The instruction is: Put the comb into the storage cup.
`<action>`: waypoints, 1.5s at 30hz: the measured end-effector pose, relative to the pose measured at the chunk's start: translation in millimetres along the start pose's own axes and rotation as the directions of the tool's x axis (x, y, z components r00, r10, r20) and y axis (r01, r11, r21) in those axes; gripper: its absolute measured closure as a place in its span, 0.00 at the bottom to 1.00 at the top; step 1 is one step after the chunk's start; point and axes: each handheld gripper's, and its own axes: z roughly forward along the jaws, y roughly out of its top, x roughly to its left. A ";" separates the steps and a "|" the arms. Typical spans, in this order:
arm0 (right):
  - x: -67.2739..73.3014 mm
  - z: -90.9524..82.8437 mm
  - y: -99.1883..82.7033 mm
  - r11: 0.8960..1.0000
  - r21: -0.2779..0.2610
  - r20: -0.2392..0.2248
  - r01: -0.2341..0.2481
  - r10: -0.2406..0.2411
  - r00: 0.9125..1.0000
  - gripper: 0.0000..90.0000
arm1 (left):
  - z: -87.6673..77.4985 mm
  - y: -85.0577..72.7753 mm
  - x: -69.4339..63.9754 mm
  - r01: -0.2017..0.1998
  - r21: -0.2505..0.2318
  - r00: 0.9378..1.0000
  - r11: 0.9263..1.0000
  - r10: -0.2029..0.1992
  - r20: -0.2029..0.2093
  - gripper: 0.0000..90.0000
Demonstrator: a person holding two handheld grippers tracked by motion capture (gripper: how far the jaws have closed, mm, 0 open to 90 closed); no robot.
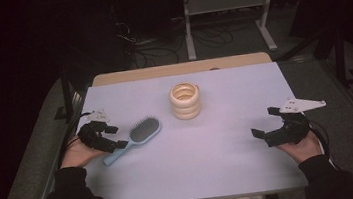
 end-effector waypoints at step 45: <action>1.2 3.8 -0.4 1.000 0.023 -0.003 0.012 -0.012 1.000 0.00 | 41.9 0.4 -4.5 -0.065 0.185 0.998 0.981 0.069 -0.015 0.48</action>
